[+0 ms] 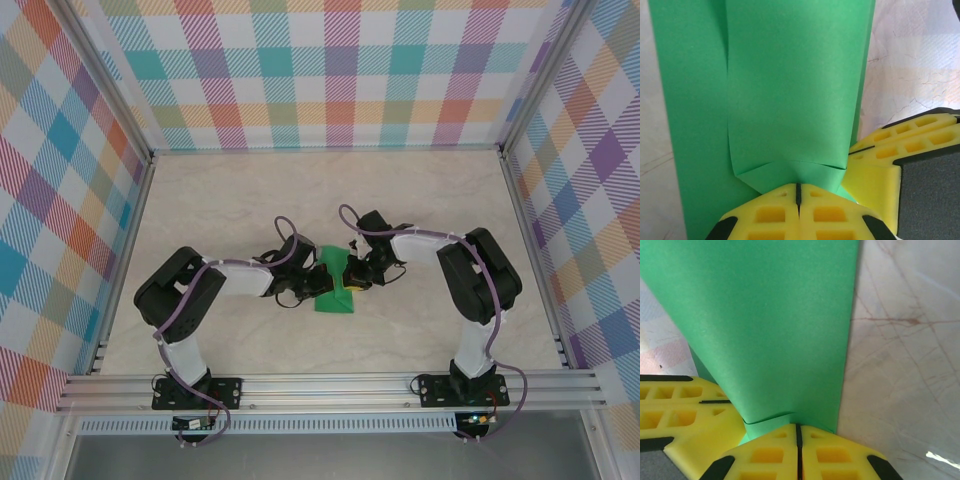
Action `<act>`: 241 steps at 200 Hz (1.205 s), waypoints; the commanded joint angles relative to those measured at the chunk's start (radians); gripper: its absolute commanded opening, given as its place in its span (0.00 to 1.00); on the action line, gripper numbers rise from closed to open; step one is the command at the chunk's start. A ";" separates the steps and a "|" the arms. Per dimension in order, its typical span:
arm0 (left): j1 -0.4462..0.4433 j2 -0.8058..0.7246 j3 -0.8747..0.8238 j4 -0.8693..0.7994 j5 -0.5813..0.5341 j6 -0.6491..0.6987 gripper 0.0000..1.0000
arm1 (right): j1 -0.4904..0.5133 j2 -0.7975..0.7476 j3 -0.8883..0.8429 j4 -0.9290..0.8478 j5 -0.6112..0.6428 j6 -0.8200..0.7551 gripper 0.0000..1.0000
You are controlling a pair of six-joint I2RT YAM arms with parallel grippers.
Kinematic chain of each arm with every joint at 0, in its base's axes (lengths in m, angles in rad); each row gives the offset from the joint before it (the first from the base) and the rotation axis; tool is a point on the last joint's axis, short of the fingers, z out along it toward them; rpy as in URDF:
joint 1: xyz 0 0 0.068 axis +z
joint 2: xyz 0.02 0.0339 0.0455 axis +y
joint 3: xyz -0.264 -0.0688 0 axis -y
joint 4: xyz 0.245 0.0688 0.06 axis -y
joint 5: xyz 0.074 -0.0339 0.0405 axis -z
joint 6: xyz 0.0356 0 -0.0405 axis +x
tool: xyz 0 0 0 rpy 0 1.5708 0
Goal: Fold a paper plane with a square sheet of paper (pick it up from the middle)
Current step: Fold the triangle a second time at the center of the table.
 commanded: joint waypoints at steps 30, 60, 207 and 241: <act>-0.016 0.051 0.006 0.018 -0.004 -0.002 0.04 | 0.001 0.043 -0.084 -0.055 0.086 0.020 0.08; -0.017 0.043 -0.004 0.030 -0.006 -0.012 0.04 | 0.001 0.035 -0.089 -0.050 0.072 0.020 0.08; -0.026 -0.026 0.014 0.015 -0.045 0.010 0.03 | 0.001 0.025 -0.095 -0.051 0.098 0.024 0.08; -0.025 -0.006 -0.026 0.021 -0.084 -0.003 0.03 | 0.001 0.020 -0.095 -0.055 0.101 0.021 0.08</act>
